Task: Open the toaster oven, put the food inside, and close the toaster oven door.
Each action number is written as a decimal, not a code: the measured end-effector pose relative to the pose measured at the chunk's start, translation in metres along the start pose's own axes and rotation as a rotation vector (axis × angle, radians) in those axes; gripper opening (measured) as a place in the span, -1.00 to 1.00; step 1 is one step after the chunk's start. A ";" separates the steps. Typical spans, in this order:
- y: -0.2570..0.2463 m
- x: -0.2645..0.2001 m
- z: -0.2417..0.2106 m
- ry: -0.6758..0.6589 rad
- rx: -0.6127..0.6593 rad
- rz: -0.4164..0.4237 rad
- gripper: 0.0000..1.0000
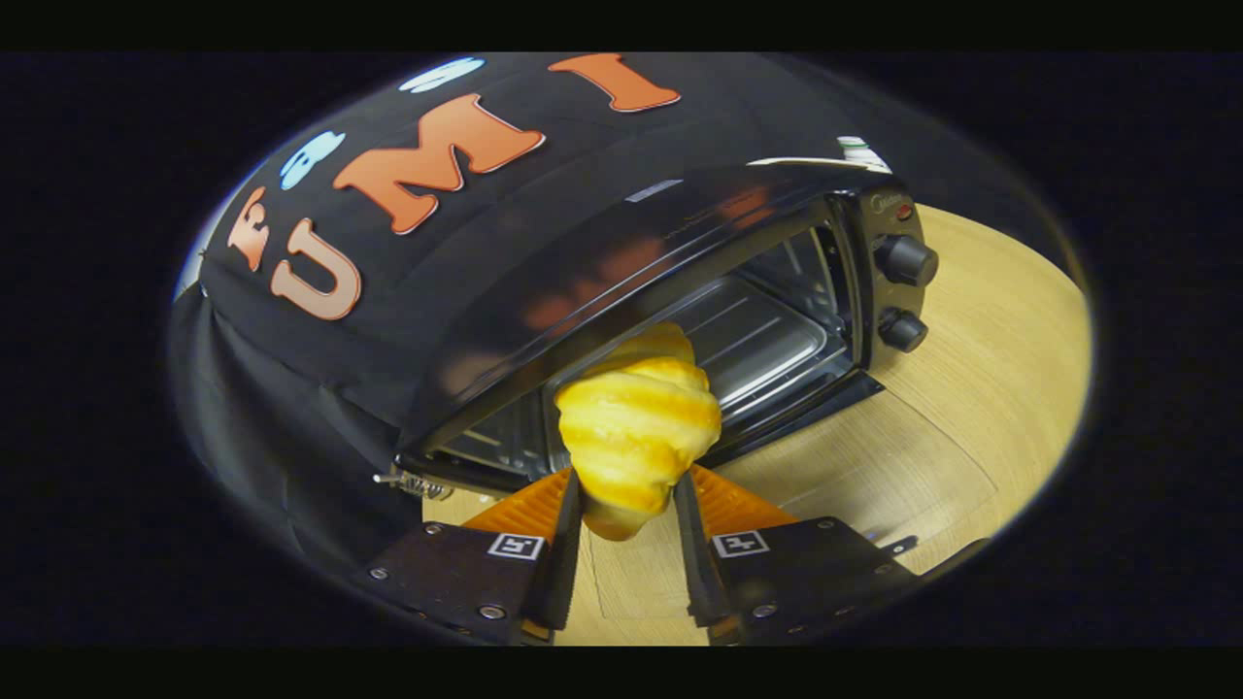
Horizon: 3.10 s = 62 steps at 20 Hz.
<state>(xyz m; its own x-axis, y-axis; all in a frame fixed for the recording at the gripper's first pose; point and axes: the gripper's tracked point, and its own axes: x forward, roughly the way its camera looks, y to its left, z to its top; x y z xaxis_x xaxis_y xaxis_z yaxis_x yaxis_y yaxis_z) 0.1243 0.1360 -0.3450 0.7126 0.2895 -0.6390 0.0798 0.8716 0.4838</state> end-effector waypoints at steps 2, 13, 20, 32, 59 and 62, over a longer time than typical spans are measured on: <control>0.009 0.013 0.008 -0.032 0.023 0.029 -0.03; 0.032 0.057 0.022 -0.098 0.087 0.092 0.08; 0.025 0.009 0.017 -0.139 -0.001 0.036 0.95; -0.094 -0.123 -0.071 -0.001 -0.508 -0.231 0.97; -0.070 -0.078 -0.062 0.017 -0.522 -0.209 1.00; -0.053 -0.080 -0.038 -0.038 -0.519 -0.196 1.00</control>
<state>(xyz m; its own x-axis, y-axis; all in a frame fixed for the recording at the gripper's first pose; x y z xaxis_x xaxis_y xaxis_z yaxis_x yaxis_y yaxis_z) 0.0367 0.0819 -0.3418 0.7442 0.0967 -0.6610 -0.1340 0.9910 -0.0058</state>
